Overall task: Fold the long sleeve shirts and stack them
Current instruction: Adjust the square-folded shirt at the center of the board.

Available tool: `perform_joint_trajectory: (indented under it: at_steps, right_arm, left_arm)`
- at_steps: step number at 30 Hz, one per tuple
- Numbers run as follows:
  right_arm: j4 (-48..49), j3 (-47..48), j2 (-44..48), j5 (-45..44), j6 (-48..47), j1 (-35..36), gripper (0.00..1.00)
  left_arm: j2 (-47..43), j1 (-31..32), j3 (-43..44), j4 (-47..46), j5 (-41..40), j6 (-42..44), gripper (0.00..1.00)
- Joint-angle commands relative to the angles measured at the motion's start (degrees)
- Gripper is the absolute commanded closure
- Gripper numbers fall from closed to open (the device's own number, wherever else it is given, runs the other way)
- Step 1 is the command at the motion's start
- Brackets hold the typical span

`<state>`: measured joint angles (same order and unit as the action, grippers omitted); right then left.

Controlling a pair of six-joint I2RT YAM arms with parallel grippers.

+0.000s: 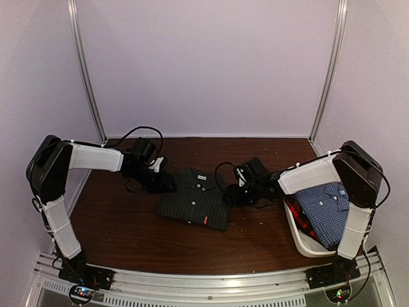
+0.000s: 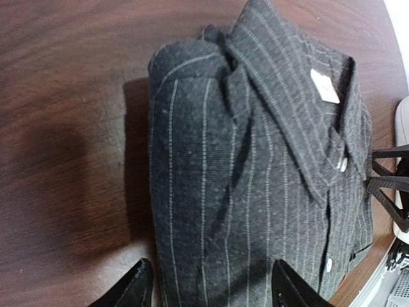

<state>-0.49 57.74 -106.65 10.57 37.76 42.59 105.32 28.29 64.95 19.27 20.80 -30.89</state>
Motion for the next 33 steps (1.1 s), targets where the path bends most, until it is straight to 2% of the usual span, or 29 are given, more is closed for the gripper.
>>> perform_joint_trajectory:
  at_steps: [1, 5, 11, 13, 15, 22, 23, 26, 29, 31, 33]
  right_arm:
    - [-0.62, 2.18, -2.58, -0.33, 0.2, 0.27, 0.4]
    - [-1.05, 4.28, -3.82, 0.49, -0.05, 0.54, 0.49]
    - [-3.53, 9.8, -4.79, 1.35, -0.99, 1.18, 0.84]
    - [-4.88, 12.35, -4.87, 1.38, -1.74, 1.69, 0.91]
    - [-6.29, 14.23, -4.74, 1.42, -2.72, 2.23, 0.95]
    - [-8.65, 14.23, 0.08, 0.92, -6.13, 2.44, 0.98]
    - [-9.33, 13.67, 0.65, 0.23, -6.78, 2.09, 0.98]
    - [-9.24, 10.29, 1.36, 0.39, -8.09, -0.35, 0.98]
    - [-9.33, 7.47, 0.49, 1.73, -9.74, -3.35, 0.9]
    - [-11.26, 7.47, -0.33, 0.86, -11.04, -4.61, 0.86]
    - [-12.77, 7.63, -0.39, -0.34, -11.67, -4.82, 0.76]
  left_arm:
    - [2.07, 0.09, 1.32, -3.92, 2.52, 1.98, 0.37]
    - [3.59, 0.18, 1.93, -5.34, 4.56, 1.25, 0.48]
    - [0.24, 0.47, 3.24, -3.56, 4.58, 0.89, 0.86]
    - [-2.17, 1.08, 3.13, -2.4, 3.63, 0.6, 0.96]
    - [-5.21, 2.42, 2.85, -0.51, 1.86, 0.14, 1.0]
    - [-13.66, 6.37, -0.94, 3.4, -4.3, -4.99, 0.99]
    - [-13.77, 6.68, -1.49, 3.81, -4.66, -5.7, 0.94]
    - [-12.98, 6.89, -3.1, 4.15, -6.61, -6.89, 0.7]
    - [-11.68, 6.82, -2.64, 5.18, -9.89, -6.46, 0.52]
    - [-9.97, 6.43, -1.46, 6.26, -11.93, -5.43, 0.49]
    - [-8.55, 6.04, -0.14, 7.28, -12.07, -4.79, 0.49]
